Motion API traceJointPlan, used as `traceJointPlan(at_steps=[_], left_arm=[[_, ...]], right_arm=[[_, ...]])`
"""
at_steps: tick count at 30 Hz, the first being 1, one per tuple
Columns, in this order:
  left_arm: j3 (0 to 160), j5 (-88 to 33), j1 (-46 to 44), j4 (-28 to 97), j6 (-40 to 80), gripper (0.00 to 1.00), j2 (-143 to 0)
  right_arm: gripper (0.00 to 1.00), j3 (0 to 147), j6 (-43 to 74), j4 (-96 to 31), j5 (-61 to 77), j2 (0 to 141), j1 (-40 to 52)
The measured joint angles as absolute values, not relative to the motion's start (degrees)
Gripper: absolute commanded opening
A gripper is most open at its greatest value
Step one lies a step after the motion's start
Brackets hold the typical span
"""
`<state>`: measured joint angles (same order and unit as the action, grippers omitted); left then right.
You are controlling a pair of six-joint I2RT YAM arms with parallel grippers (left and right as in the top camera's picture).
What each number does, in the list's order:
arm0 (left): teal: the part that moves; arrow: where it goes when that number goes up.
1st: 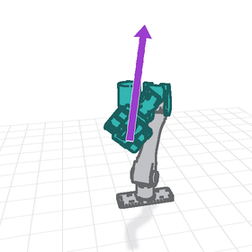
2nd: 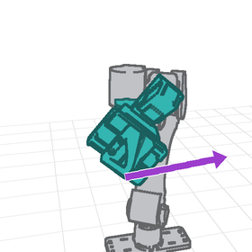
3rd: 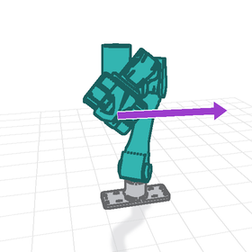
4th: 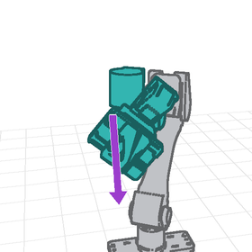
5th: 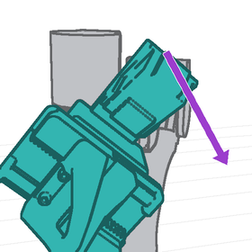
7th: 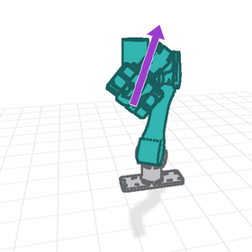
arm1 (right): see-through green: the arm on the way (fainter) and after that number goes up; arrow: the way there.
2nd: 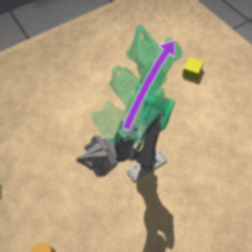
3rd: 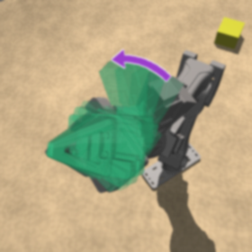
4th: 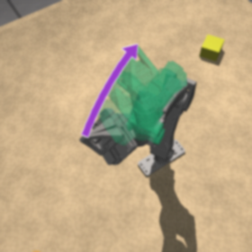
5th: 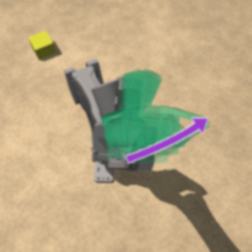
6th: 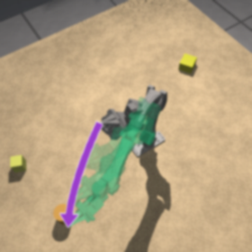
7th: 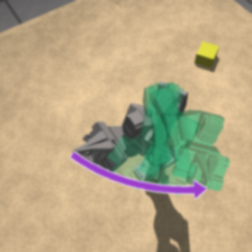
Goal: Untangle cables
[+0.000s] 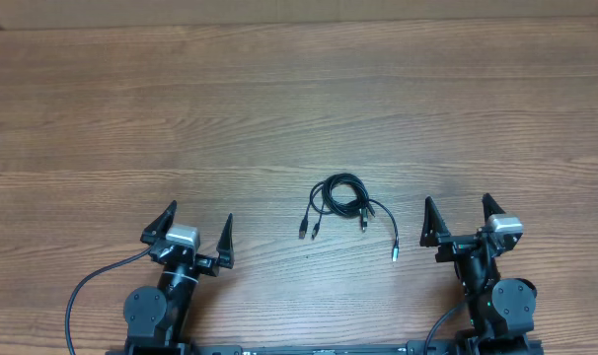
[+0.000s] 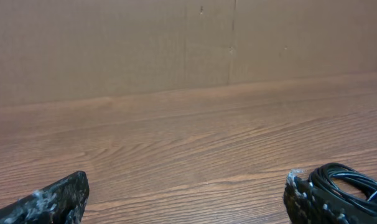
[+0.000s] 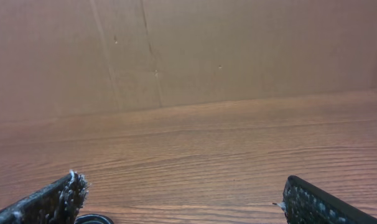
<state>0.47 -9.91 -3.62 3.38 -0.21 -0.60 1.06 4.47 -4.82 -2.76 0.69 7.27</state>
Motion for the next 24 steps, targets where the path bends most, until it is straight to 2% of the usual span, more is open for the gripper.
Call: traceJointPlan(at_steps=[24], left_arm=[[0.86,-9.91,-3.62,4.54,3.97,1.00,-0.60]], right_arm=[[1.00,1.06,4.49,-5.96,-1.61,0.69,7.27]])
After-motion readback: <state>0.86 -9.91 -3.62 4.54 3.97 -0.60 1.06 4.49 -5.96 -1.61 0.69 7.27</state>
